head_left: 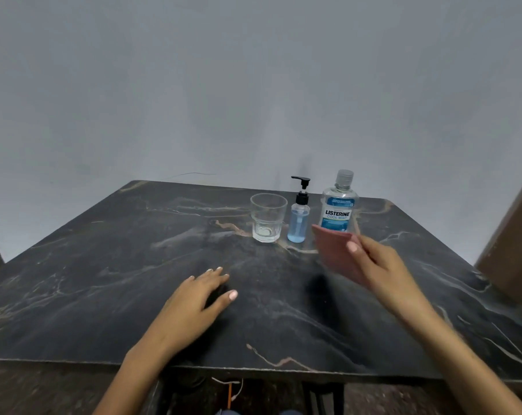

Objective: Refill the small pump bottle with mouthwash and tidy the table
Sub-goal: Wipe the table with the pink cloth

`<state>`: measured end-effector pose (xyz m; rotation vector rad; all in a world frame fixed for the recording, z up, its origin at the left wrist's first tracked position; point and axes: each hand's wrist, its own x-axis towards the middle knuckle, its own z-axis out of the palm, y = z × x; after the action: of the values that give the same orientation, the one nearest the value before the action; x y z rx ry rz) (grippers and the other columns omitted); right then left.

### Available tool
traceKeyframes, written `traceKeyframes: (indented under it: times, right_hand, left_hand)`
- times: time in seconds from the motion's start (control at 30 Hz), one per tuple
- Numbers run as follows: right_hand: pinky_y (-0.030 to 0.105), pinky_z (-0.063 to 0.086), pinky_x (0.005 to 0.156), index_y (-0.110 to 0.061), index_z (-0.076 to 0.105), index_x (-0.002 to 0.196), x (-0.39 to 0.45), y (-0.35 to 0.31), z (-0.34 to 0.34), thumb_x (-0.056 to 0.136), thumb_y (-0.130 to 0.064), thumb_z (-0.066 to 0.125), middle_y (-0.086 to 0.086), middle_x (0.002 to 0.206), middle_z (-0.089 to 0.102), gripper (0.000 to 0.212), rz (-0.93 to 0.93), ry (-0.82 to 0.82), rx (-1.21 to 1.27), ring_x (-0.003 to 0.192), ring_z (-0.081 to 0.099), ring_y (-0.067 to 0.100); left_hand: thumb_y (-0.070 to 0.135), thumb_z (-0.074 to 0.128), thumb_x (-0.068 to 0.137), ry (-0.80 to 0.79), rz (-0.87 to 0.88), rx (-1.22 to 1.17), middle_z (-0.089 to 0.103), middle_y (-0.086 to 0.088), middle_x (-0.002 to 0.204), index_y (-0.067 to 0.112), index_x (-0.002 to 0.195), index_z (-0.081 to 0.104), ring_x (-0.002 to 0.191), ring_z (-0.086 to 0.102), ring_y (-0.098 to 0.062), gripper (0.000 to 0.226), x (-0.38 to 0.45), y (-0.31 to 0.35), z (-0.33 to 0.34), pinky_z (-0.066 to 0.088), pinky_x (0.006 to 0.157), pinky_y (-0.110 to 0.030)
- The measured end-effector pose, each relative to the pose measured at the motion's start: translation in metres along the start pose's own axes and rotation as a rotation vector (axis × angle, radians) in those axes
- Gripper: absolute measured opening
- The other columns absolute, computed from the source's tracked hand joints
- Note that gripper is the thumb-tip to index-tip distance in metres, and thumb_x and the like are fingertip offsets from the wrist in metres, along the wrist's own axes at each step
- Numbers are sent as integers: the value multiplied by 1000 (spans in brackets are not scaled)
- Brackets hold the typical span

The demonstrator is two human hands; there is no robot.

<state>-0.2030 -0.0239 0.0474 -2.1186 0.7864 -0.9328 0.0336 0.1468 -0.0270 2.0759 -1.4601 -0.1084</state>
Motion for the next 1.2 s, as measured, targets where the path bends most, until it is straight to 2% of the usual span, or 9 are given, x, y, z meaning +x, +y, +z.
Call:
traceKeyframes:
  times: [0.1,0.2,0.27,0.4,0.53,0.7,0.83,0.97,1.2]
  right_hand:
    - [8,37,88,-18,52,132,-19,23,7,97,-21,47,-2,131,59,35,-58,-154,-398,120,56,15]
    - [25,11,117,-11,18,149,-34,45,27,96,-48,39,7,159,14,69,83,-393,-612,147,12,18]
    - [34,0,120,-7,1,150,-33,48,37,88,-67,29,12,159,-5,91,177,-371,-709,148,-6,22]
    - [40,3,120,-1,8,149,-6,48,54,95,-55,30,22,158,2,79,269,-320,-781,147,1,32]
    - [39,13,119,-5,27,145,7,39,67,100,-34,36,15,157,17,54,103,-356,-717,146,15,28]
    - [20,11,114,-18,33,145,-32,35,55,100,-33,38,-3,157,22,48,-83,-352,-574,146,16,10]
    - [9,7,108,-27,35,144,-69,49,18,99,-36,41,-15,154,27,47,-38,-252,-539,140,18,-4]
    - [21,6,115,-17,29,147,-56,75,-9,99,-34,40,-3,157,19,52,124,-178,-601,145,14,8]
    - [37,11,117,-3,30,143,28,72,29,102,-29,33,15,158,15,49,257,-282,-710,146,14,32]
  left_hand:
    - [48,37,95,-39,-11,82,24,4,155,21,143,36,143,15,-6,55,-5,5,6,8,116,-28]
    - [49,32,96,-34,-11,125,20,4,157,21,146,31,144,12,-5,57,-7,6,10,5,116,-27]
    - [49,30,96,-37,-9,145,17,3,157,21,147,27,144,10,-6,58,-8,6,12,4,116,-26]
    - [48,28,97,-41,-6,144,15,2,158,20,147,25,144,10,-7,58,-9,7,14,3,116,-26]
    - [47,27,97,-45,-3,157,14,0,158,19,148,23,145,9,-9,58,-12,8,14,3,116,-26]
    - [45,28,98,-51,-9,147,14,1,158,20,148,23,145,9,-8,56,-13,11,12,3,117,-26]
    - [45,28,98,-47,-12,152,13,3,158,21,148,22,144,8,-6,55,-14,12,11,3,117,-26]
    - [44,28,98,-42,-13,153,13,4,158,22,148,22,144,8,-5,54,-15,13,12,2,116,-24]
    - [44,28,98,-42,-22,138,15,3,157,21,147,23,144,11,-7,55,-14,12,13,4,117,-26]
